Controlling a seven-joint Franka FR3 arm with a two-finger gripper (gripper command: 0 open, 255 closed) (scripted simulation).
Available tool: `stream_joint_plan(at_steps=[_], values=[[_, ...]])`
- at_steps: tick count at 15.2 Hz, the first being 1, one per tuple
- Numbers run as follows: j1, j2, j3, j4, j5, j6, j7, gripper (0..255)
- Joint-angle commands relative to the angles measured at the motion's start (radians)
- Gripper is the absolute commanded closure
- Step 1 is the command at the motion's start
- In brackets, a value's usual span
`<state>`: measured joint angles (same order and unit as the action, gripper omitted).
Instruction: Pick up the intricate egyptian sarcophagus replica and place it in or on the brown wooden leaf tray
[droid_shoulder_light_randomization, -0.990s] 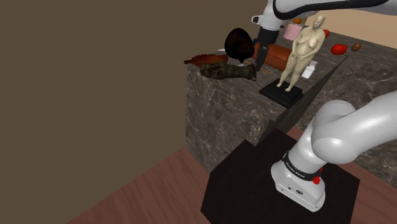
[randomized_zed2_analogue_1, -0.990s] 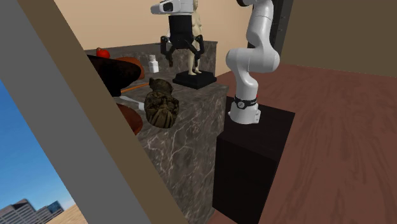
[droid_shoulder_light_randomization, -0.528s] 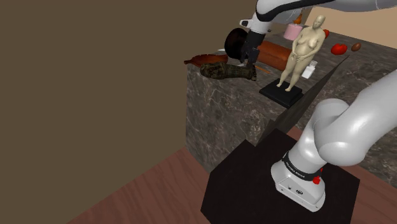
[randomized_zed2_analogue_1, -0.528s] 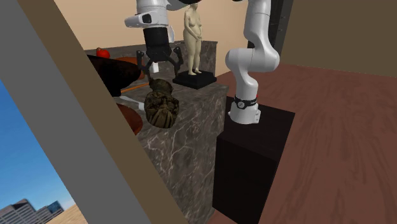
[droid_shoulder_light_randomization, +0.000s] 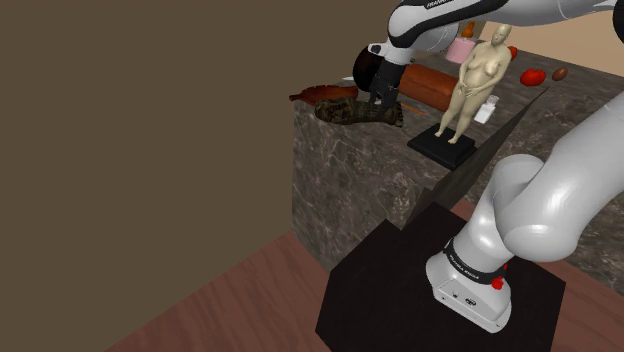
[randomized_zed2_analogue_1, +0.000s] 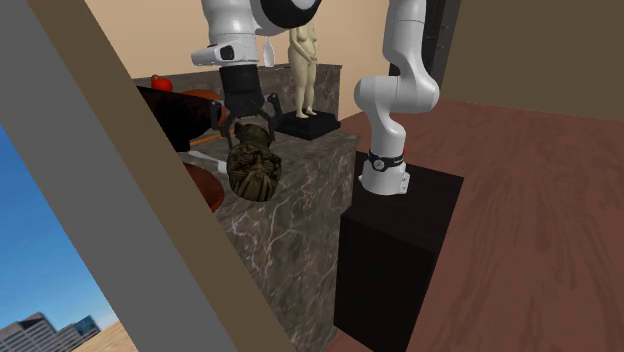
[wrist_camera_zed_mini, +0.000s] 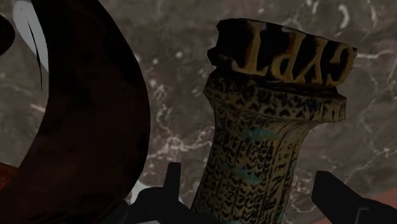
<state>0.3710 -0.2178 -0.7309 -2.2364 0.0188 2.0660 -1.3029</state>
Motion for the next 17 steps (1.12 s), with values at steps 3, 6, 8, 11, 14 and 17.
stream_joint_plan(at_steps=[3,6,8,11,14,17], values=[[0.002,0.008,-0.003,-0.011,0.006,0.018,-0.005,0],[0.002,0.008,-0.003,-0.011,0.006,0.018,-0.005,0],[0.002,0.008,-0.002,-0.01,0.006,0.017,-0.005,0],[0.002,0.008,-0.002,-0.011,0.006,0.017,-0.005,255],[0.002,0.008,-0.002,-0.01,0.006,0.017,-0.005,255],[0.002,0.008,-0.003,-0.01,0.006,0.017,-0.005,255]])
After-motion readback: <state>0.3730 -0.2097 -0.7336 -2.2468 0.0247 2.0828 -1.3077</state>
